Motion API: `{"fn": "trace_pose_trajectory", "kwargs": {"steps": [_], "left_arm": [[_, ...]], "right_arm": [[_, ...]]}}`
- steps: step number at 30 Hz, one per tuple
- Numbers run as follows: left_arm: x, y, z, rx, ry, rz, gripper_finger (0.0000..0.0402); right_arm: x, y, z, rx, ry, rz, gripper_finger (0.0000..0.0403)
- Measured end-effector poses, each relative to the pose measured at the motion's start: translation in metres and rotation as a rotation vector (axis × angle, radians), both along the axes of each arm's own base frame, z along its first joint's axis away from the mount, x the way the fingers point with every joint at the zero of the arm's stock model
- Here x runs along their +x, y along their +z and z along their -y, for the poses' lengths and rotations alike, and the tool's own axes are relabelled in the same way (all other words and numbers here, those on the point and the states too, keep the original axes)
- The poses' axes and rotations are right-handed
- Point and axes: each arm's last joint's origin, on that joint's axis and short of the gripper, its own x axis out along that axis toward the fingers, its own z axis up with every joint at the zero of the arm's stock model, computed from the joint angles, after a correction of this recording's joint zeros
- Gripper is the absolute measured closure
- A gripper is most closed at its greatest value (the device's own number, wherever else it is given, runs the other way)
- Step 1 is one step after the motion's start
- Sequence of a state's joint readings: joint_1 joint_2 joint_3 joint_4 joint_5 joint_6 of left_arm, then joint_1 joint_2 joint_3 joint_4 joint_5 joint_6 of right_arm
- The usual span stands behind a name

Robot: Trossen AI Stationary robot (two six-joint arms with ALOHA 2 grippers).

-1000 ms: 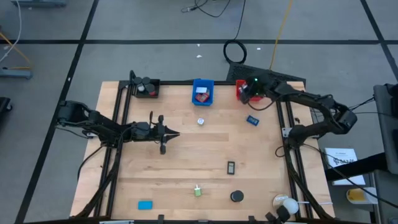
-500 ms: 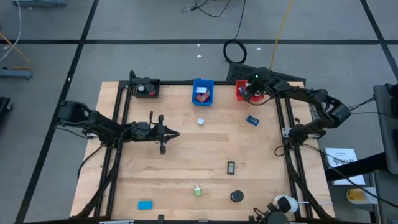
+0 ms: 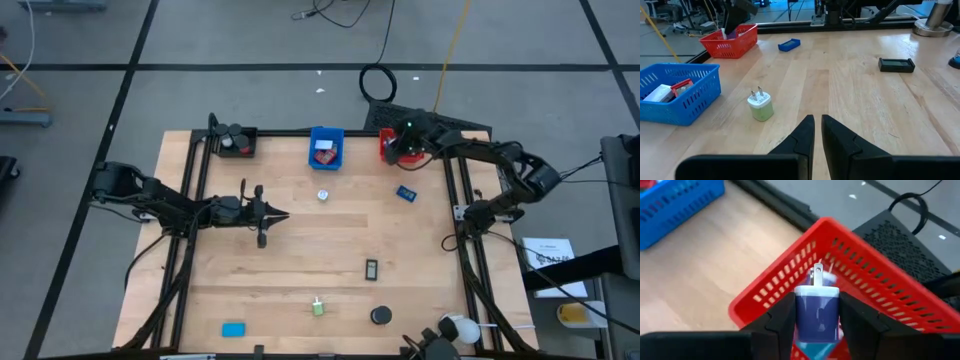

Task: Pick & Place Office items
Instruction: Put the purple charger adapter into the red basket, then put the black digital clock into the blue basket

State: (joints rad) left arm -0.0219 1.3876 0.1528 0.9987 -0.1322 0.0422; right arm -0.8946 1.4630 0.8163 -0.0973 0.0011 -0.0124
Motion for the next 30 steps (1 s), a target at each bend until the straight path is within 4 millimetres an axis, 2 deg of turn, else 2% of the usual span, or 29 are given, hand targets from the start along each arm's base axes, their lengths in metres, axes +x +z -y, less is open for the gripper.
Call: {"fn": "trace_pose_trajectory", "kwargs": {"steps": [7,13,16,21,26,30], "left_arm": [[0.0,0.0,0.0,-0.002,0.0,0.0,0.036],[0.0,0.0,0.0,0.0,0.001,0.001,0.036],[0.0,0.0,0.0,-0.001,0.001,0.0,0.036],[0.0,0.0,0.0,-0.002,0.001,0.0,0.036],[0.0,0.0,0.0,0.002,-0.001,0.0,0.036],[0.0,0.0,0.0,-0.001,0.001,0.0,0.036]], "right_arm": [[0.001,-0.001,0.002,-0.01,-0.002,0.006,0.0239],[-0.003,0.024,-0.008,-0.082,-0.01,0.048,0.0217],[-0.004,0.044,-0.021,-0.129,0.013,0.1,0.0239],[-0.001,0.068,-0.055,-0.196,0.071,0.253,0.0312],[-0.003,0.071,-0.089,-0.268,0.136,0.467,0.0391],[-0.008,0.071,-0.108,-0.316,0.176,0.627,0.0391]]}}
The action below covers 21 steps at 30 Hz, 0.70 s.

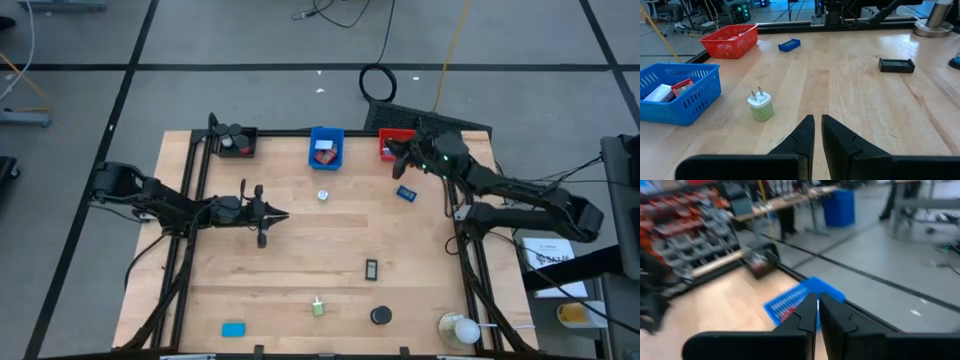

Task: Pick & Place Office items
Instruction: Put the black digital clock into the blue basket

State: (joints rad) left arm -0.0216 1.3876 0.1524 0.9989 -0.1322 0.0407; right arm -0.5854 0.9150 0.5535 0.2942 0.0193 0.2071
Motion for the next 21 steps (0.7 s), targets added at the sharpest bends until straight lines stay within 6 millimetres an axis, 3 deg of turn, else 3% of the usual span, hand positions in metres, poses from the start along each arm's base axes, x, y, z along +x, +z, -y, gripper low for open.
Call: {"fn": "trace_pose_trajectory", "kwargs": {"steps": [13,21], "left_arm": [[0.0,0.0,0.0,-0.001,0.0,0.0,0.036],[0.0,0.0,0.0,0.0,0.0,0.0,0.036]], "right_arm": [[-0.002,0.005,-0.022,-0.047,0.135,0.104,0.0402],[0.004,-0.002,-0.04,-0.057,0.283,0.005,0.0402]]}}
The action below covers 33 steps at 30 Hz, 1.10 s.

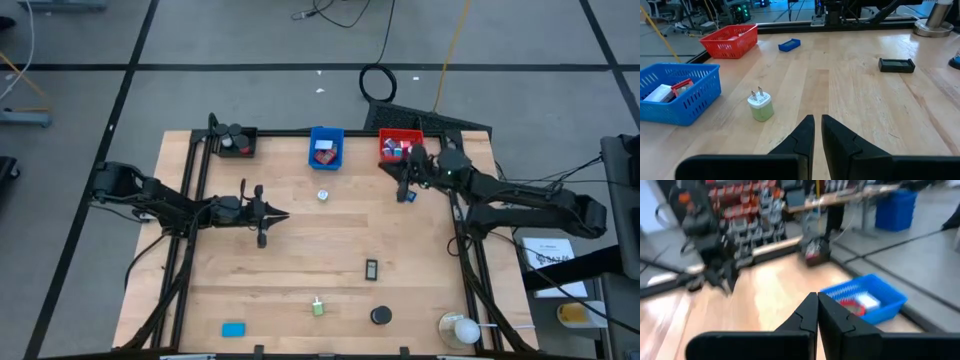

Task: Pick & Place Office items
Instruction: Put the black digital clock into the blue basket

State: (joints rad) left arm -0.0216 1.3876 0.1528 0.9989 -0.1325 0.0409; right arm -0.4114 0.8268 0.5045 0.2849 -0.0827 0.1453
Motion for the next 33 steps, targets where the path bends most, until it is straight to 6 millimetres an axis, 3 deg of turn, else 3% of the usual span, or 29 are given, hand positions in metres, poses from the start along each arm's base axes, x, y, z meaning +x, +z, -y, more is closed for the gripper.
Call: {"fn": "trace_pose_trajectory", "kwargs": {"steps": [11,22,27,33], "left_arm": [[0.0,0.0,0.0,0.001,-0.001,-0.001,0.036],[0.003,0.003,0.0,-0.018,0.001,0.019,0.036],[0.007,0.007,0.002,-0.193,0.034,0.054,0.036],[0.024,0.016,0.006,-0.229,0.0,-0.009,0.036]], "right_arm": [[0.014,-0.015,-0.044,-0.029,0.103,-0.145,0.0402],[0.012,-0.022,-0.095,-0.098,0.185,-0.227,0.0403],[0.009,-0.022,-0.108,-0.127,0.186,-0.234,0.0403],[0.007,-0.023,-0.115,-0.143,0.158,-0.234,0.0403]]}}
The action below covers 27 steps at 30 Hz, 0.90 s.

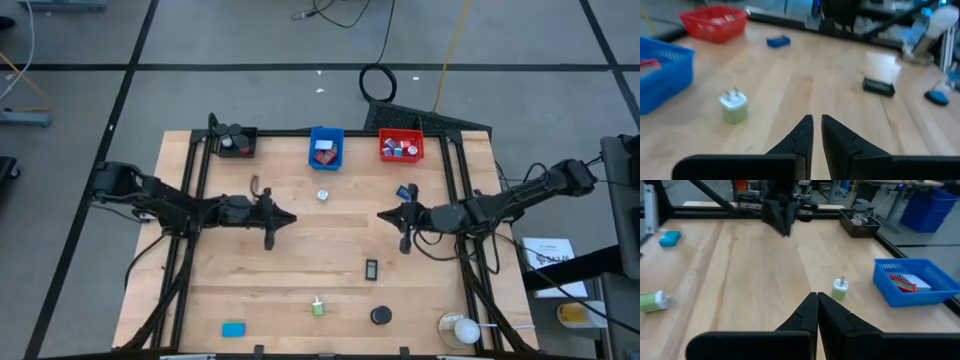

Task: Pick & Place Office items
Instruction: Put the black digital clock into the blue basket

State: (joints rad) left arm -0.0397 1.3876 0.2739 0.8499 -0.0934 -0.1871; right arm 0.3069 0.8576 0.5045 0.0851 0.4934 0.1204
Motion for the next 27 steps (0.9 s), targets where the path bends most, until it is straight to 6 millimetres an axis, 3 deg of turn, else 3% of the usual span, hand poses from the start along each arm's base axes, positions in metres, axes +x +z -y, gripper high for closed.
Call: {"fn": "trace_pose_trajectory", "kwargs": {"steps": [6,11,22,27], "left_arm": [[0.028,0.02,0.017,0.099,0.027,-0.186,0.036],[0.037,0.036,0.036,0.128,0.0,-0.201,0.036],[0.029,0.037,0.075,0.119,-0.148,-0.252,0.036],[0.023,0.032,0.081,0.153,-0.132,-0.187,0.036]], "right_arm": [[0.004,-0.007,-0.002,-0.025,-0.017,-0.04,0.0403],[0.011,-0.017,-0.007,-0.046,0.056,-0.101,0.0402],[0.027,-0.038,-0.015,-0.038,0.17,-0.19,0.0399],[0.033,-0.028,-0.018,-0.047,0.167,-0.304,0.0389]]}}
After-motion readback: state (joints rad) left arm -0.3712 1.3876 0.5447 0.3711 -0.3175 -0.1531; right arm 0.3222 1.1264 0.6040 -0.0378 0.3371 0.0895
